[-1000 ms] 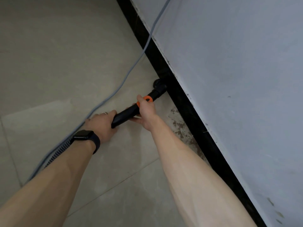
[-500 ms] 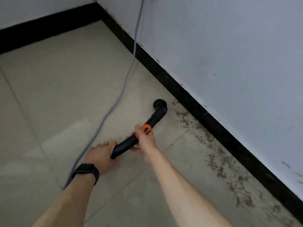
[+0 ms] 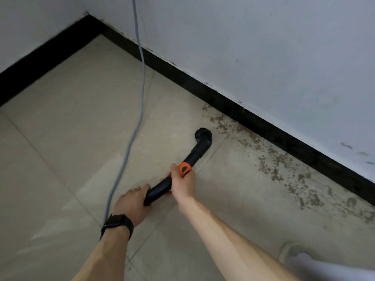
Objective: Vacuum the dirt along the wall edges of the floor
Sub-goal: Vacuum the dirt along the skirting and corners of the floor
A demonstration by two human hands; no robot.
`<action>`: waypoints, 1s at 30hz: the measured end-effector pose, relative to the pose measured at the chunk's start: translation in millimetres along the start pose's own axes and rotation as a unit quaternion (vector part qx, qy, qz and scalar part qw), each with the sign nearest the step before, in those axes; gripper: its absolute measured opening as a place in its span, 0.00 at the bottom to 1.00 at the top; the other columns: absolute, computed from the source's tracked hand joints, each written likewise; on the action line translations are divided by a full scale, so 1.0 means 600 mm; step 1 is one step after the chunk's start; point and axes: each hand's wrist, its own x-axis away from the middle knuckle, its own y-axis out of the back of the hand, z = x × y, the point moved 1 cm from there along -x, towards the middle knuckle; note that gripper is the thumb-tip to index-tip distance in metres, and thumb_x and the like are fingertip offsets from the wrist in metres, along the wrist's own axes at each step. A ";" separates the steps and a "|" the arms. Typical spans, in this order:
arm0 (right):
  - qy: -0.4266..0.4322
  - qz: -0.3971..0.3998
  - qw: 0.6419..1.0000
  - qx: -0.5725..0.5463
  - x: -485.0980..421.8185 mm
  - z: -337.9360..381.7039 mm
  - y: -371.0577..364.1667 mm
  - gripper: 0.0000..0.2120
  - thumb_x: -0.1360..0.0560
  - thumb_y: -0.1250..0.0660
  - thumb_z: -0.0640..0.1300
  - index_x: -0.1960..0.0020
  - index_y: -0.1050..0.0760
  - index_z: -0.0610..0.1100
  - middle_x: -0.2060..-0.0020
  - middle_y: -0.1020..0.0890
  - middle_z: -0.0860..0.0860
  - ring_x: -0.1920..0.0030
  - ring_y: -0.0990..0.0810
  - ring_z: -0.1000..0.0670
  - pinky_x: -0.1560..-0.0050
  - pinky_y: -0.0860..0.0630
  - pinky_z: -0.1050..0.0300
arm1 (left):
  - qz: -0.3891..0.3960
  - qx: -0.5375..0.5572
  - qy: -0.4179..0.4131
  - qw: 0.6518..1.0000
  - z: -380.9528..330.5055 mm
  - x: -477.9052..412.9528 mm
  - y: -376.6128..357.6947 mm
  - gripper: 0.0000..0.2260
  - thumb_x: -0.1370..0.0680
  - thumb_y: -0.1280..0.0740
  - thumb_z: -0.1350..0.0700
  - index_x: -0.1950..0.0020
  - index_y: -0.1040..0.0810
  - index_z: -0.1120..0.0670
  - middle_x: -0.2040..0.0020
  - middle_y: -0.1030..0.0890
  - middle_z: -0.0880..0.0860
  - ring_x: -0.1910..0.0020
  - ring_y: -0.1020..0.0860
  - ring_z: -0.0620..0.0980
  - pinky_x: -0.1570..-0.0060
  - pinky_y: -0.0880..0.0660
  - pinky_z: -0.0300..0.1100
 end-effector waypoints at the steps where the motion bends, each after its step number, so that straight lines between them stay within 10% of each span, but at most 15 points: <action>1: 0.006 -0.004 1.000 0.007 -0.003 0.006 0.003 0.28 0.31 0.32 0.67 0.43 0.34 0.49 0.52 0.17 0.45 0.52 0.15 0.42 0.45 0.18 0.37 | -0.002 0.004 0.001 1.000 -0.006 -0.002 0.001 0.09 0.26 0.35 0.51 0.48 0.31 0.47 0.56 0.24 0.48 0.56 0.23 0.52 0.58 0.26 0.45; 30: 0.029 -0.010 0.999 0.039 -0.090 0.129 0.025 0.26 0.22 0.35 0.61 0.34 0.37 0.46 0.53 0.16 0.49 0.52 0.13 0.42 0.46 0.16 0.39 | -0.098 0.064 -0.012 0.993 -0.080 -0.093 0.006 0.17 0.23 0.35 0.53 0.36 0.35 0.48 0.49 0.24 0.50 0.53 0.25 0.53 0.58 0.28 0.45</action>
